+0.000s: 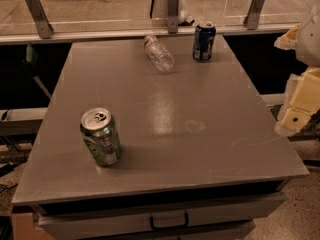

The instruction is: Place water bottle upright

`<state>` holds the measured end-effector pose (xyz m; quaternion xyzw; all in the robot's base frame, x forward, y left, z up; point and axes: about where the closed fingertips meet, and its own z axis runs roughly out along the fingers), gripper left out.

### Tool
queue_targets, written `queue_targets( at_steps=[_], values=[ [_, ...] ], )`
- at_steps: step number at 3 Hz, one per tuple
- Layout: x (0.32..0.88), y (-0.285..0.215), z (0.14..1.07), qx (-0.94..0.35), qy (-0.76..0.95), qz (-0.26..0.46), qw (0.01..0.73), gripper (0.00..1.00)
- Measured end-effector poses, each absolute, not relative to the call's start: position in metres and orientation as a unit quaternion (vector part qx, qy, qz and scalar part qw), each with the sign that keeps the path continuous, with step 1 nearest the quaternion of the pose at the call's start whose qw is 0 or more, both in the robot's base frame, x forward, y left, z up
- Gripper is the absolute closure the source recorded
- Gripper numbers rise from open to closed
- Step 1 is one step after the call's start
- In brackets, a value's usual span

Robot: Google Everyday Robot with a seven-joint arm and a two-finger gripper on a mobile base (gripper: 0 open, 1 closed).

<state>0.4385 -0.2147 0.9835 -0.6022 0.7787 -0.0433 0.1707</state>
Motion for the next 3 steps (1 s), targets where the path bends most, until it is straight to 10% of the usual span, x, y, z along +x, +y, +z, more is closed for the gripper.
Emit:
queue_targets(
  at_steps=[3],
  values=[
    [0.520, -0.163, 0.963, -0.617, 0.751, 0.019, 0.232, 0.00]
  ],
)
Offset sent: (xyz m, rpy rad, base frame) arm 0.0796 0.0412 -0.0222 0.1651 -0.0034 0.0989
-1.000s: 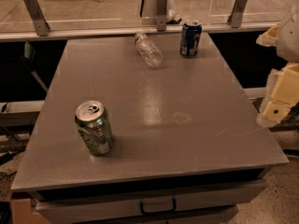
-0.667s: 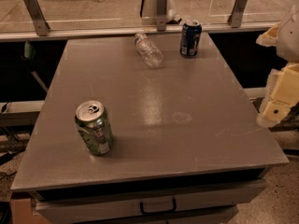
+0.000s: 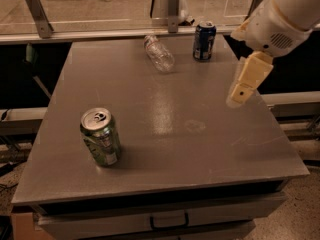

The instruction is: Place water bottle upright

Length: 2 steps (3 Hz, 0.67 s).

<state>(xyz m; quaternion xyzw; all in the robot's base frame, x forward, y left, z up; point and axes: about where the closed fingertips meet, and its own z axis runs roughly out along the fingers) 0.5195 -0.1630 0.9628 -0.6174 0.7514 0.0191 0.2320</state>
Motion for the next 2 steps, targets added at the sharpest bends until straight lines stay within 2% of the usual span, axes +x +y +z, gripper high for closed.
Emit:
queue_targets(
  at_steps=[2],
  values=[
    [0.644, -0.095, 0.949, -0.581, 0.747, 0.078, 0.312, 0.00]
  ],
)
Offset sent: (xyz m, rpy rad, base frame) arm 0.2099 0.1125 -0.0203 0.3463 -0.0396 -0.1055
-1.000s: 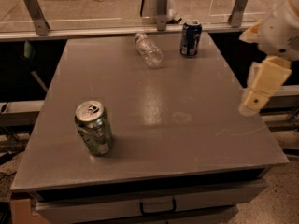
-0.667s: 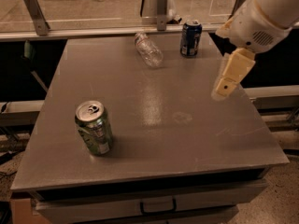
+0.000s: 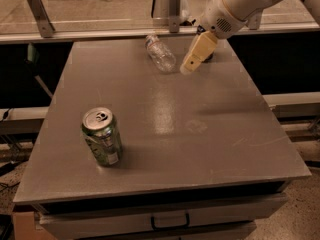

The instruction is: Place water bottle upright

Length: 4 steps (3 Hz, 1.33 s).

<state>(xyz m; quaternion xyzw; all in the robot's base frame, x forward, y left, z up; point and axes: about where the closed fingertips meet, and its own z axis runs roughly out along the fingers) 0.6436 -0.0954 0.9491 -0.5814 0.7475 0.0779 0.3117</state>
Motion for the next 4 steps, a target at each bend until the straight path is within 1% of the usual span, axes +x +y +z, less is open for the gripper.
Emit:
queue_targets(
  at_steps=[1, 2, 3, 4],
  values=[
    [0.701, -0.059, 0.940, -0.540, 0.770, 0.106, 0.323, 0.00],
    [0.740, -0.021, 0.924, -0.494, 0.801, 0.130, 0.313, 0.00],
    [0.767, 0.008, 0.907, -0.450, 0.833, 0.134, 0.292, 0.00],
    [0.787, 0.032, 0.885, -0.400, 0.876, 0.100, 0.248, 0.00]
  ],
)
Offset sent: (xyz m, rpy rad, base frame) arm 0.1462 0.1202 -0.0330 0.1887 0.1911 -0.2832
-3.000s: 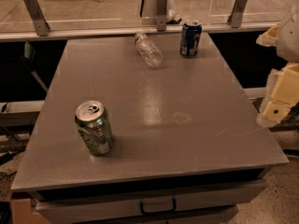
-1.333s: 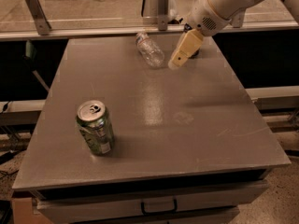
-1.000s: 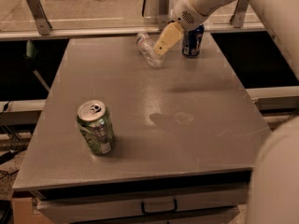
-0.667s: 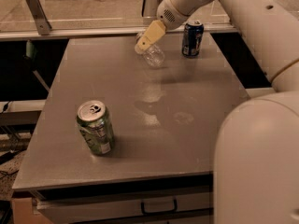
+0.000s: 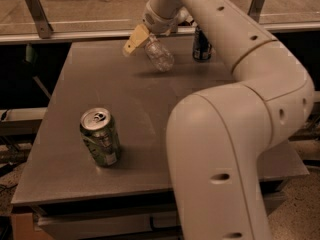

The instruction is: Place water bottle upright

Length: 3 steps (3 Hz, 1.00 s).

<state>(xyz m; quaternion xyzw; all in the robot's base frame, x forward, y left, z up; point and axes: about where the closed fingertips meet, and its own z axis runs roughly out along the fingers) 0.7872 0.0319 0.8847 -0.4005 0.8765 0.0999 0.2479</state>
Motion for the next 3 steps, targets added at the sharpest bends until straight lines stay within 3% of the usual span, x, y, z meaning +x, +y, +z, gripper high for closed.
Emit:
queue_targets(
  at_steps=[1, 2, 3],
  values=[
    [0.796, 0.044, 0.868, -0.380, 0.897, 0.067, 0.216, 0.00],
    [0.805, 0.040, 0.852, -0.366, 0.910, 0.033, 0.191, 0.16],
    [0.811, 0.032, 0.849, -0.360, 0.914, 0.018, 0.188, 0.39]
  ],
)
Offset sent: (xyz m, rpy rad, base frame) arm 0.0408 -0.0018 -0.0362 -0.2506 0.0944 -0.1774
